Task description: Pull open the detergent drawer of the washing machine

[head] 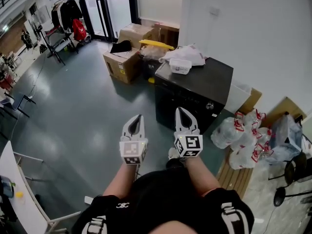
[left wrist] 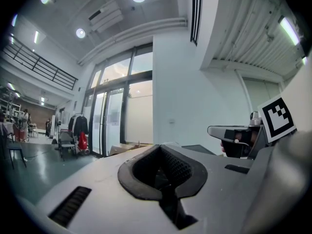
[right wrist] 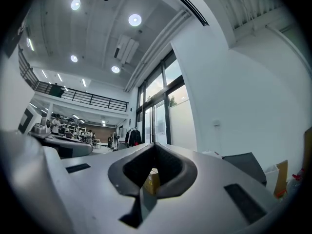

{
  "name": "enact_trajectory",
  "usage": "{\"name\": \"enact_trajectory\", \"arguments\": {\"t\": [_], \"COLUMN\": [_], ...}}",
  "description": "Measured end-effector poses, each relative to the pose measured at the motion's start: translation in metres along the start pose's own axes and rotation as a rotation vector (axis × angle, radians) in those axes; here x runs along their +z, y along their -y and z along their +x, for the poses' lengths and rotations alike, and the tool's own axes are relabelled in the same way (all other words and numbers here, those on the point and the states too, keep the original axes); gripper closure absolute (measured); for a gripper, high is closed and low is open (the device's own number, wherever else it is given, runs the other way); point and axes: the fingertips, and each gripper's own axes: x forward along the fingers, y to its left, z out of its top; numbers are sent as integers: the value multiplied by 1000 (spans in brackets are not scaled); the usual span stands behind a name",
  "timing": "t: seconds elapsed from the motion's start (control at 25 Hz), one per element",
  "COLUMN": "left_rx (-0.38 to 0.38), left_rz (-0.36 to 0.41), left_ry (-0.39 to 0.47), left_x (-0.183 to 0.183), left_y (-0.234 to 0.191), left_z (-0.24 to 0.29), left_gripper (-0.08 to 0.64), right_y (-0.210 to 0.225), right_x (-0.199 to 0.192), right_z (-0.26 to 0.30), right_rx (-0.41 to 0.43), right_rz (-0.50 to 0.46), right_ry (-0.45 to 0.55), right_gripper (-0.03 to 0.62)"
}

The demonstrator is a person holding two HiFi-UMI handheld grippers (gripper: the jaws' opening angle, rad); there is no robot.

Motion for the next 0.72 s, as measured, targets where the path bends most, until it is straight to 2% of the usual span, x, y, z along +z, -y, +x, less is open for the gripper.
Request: {"name": "enact_trajectory", "arguments": {"t": [0.32,0.72], "left_rx": [10,8], "left_rz": [-7,-12], "left_ry": [7,-36], "left_x": [-6,-9], "left_y": [-14,-25], "left_z": [92,218], "left_gripper": [557,557], "right_y": [51,120], "right_x": [-13,-35], "right_z": [81,188], "right_rx": [14,36], "right_rz": [-7,10], "right_ry": [10,-18], "right_gripper": [592,592]}}
